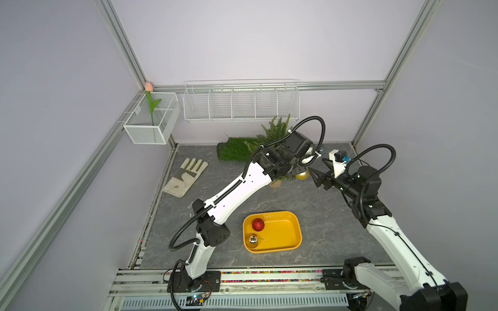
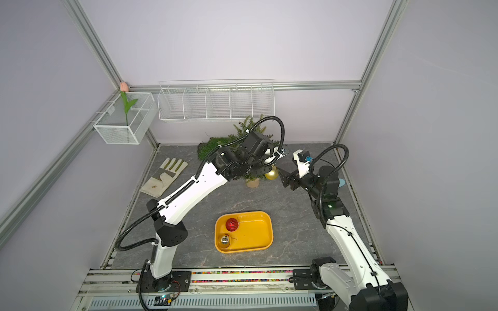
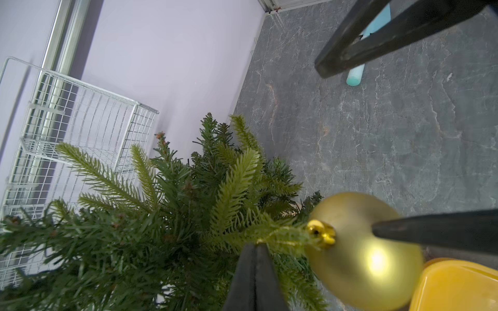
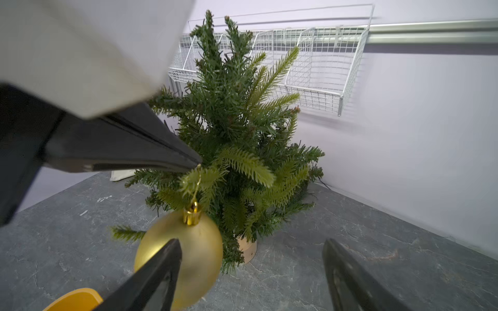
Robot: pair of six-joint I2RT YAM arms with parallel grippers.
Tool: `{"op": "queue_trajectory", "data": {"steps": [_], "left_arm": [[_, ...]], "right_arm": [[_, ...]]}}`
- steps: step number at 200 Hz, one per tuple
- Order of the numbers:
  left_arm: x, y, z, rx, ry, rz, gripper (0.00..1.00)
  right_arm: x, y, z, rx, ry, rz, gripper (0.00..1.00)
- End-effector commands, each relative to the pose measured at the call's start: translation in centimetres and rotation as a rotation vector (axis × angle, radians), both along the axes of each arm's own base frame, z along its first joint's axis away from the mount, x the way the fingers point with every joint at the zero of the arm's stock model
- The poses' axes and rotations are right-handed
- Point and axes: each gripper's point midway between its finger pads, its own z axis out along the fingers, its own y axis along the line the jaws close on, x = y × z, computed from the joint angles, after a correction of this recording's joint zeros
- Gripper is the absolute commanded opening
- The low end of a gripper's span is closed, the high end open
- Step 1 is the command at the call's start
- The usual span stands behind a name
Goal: Decorate the small christmas tree with ornaments
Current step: Hang an ornament on the christmas tree.
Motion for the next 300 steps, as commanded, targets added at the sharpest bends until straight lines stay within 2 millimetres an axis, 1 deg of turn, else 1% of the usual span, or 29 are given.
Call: {"op": "queue_trajectory", "data": {"steps": [1,19,44,85,108,113,120,124,148,164,175,199,215,242,262,281,294,296,300], "left_arm": [[0.1,0.5,0.1,0.018,-0.011,0.0,0.0],[0.1,0.4,0.0,0.02,-0.01,0.001,0.0],[0.2,0.3,0.4,0.005,-0.018,0.003,0.0],[-0.5,-0.2,1.2,-0.041,0.0,-0.033,0.0],[-0.8,-0.3,1.8,-0.061,0.003,-0.045,0.1],[-0.9,-0.3,2.0,-0.067,0.002,-0.047,0.13],[-0.9,-0.2,2.2,-0.073,0.001,-0.046,0.21],[-0.9,-0.2,2.3,-0.073,0.0,-0.046,0.24],[-1.1,0.2,2.9,-0.082,-0.004,-0.042,0.31],[-1.3,0.5,3.5,-0.094,-0.009,-0.041,0.33],[-1.5,0.7,4.0,-0.111,-0.015,-0.042,0.38],[-2.3,1.0,5.2,-0.149,-0.016,-0.064,0.39],[-2.9,1.2,5.5,-0.163,-0.008,-0.087,0.39],[-3.3,1.7,6.4,-0.195,-0.007,-0.085,0.39],[-3.6,2.3,7.7,-0.249,-0.017,-0.068,0.45],[-4.1,3.3,9.2,-0.317,-0.032,-0.046,0.52],[-4.6,4.3,10.5,-0.381,-0.044,-0.03,0.55],[-4.6,4.4,10.6,-0.39,-0.044,-0.024,0.55],[-4.8,4.8,10.9,-0.408,-0.044,-0.02,0.56]], "right_arm": [[-0.2,-0.6,-0.9,-0.024,0.019,-0.038,0.86],[-0.3,-0.7,-0.9,-0.028,0.022,-0.041,0.86],[-0.4,-0.7,-0.9,-0.029,0.023,-0.042,0.86],[-0.5,-0.8,-0.9,-0.031,0.019,-0.047,0.86],[-0.4,-0.8,-1.1,-0.032,0.024,-0.045,0.86],[-0.4,-0.7,-1.1,-0.032,0.025,-0.043,0.86],[-0.4,-0.7,-1.1,-0.031,0.025,-0.041,0.86],[-0.4,-0.7,-1.1,-0.032,0.027,-0.042,0.86],[-0.3,-0.7,-1.2,-0.03,0.029,-0.039,0.86],[-0.3,-0.7,-1.2,-0.031,0.03,-0.04,0.86],[-0.3,-0.7,-1.2,-0.031,0.03,-0.04,0.86],[-0.3,-0.6,-1.0,-0.028,0.027,-0.038,0.86],[-0.4,-0.6,-1.0,-0.028,0.026,-0.034,0.86],[-0.7,-0.5,-0.7,-0.025,0.022,-0.026,0.86],[-1.1,-0.4,-0.3,-0.021,0.028,-0.014,0.84],[-2.1,0.1,0.0,-0.023,0.037,0.01,0.82],[-3.0,0.4,0.1,-0.037,0.042,0.028,0.81],[-3.4,1.0,0.1,-0.041,0.043,0.049,0.81],[-3.9,1.4,0.0,-0.049,0.045,0.067,0.81]]}}
